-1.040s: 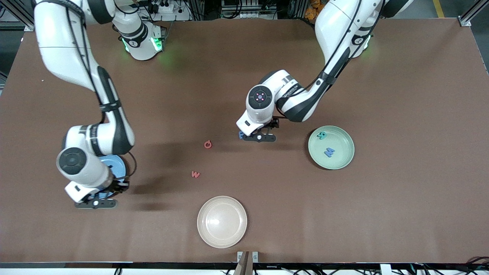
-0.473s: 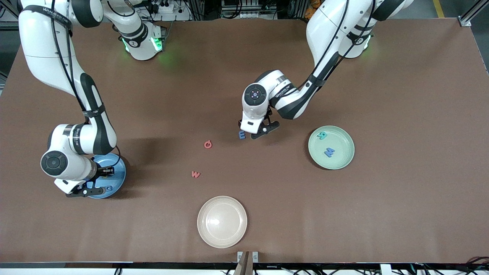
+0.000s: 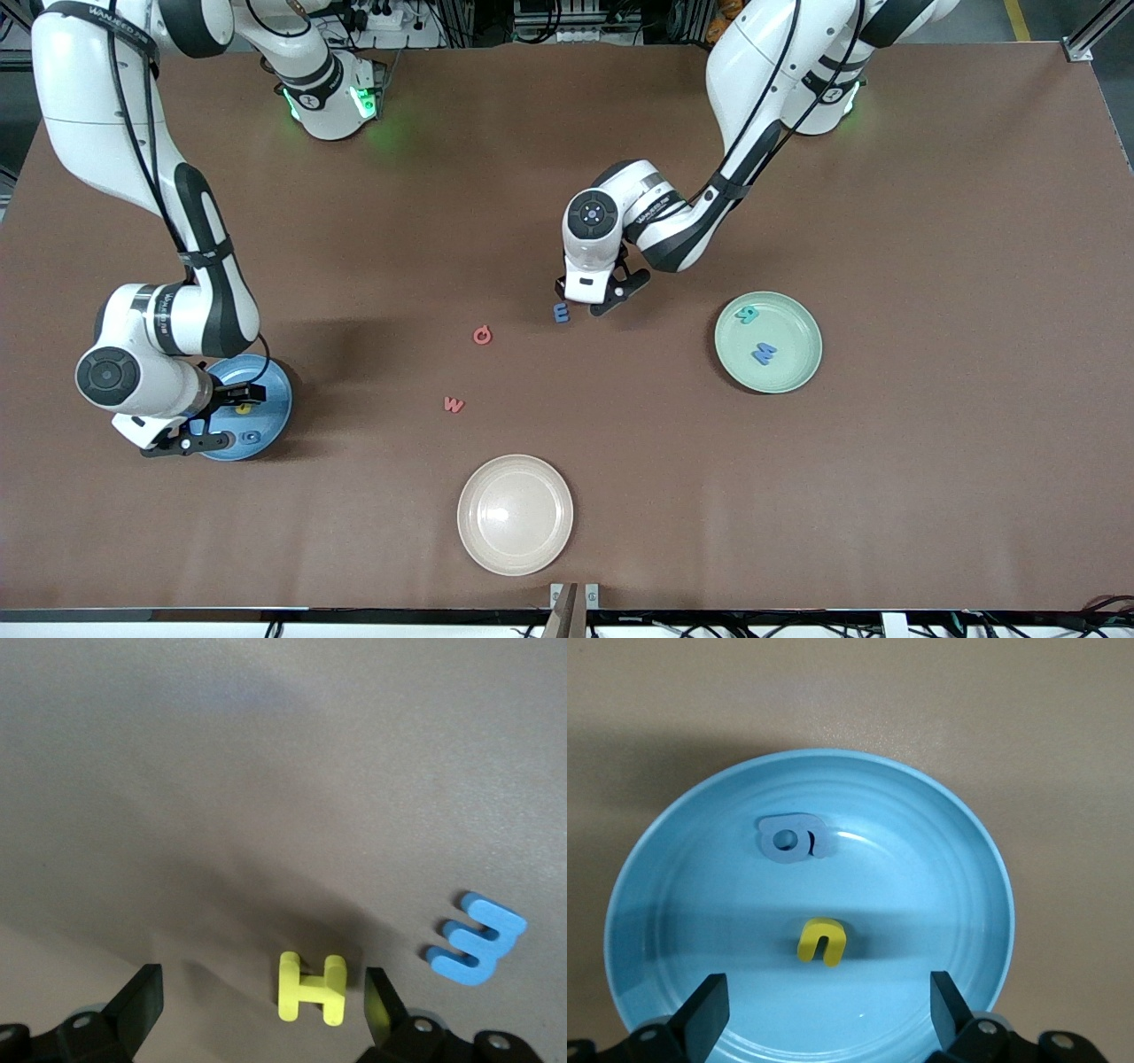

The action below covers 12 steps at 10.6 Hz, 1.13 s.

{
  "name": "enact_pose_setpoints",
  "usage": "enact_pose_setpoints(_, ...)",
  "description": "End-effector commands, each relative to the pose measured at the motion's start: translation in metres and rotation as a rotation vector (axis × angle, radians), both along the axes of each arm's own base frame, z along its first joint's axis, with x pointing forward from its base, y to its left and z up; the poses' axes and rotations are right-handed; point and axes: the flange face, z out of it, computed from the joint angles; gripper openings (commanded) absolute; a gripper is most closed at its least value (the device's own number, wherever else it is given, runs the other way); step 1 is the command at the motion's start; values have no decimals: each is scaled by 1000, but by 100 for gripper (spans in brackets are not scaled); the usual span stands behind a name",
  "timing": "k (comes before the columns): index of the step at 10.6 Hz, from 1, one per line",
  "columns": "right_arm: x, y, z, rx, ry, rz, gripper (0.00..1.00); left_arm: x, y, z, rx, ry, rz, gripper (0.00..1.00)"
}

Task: Sort upper and lower case letters into plates

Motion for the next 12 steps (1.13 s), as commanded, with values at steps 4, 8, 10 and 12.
enact_pose_setpoints(4, -3, 3, 9, 12, 3, 12, 100, -10, -3, -5, -8, -60, -23, 100)
enact_pose_setpoints(8, 4, 38, 14, 16, -26, -24, 100, -12, -1, -10, -6, -70, -37, 94)
enact_pose_setpoints(10, 7, 61, 16, 13, -43, -54, 100, -11, -1, -9, -8, -72, -36, 73)
enact_pose_setpoints(12, 9, 83, 19, 66, -58, -108, 100, -12, -1, -10, -6, -70, -37, 71)
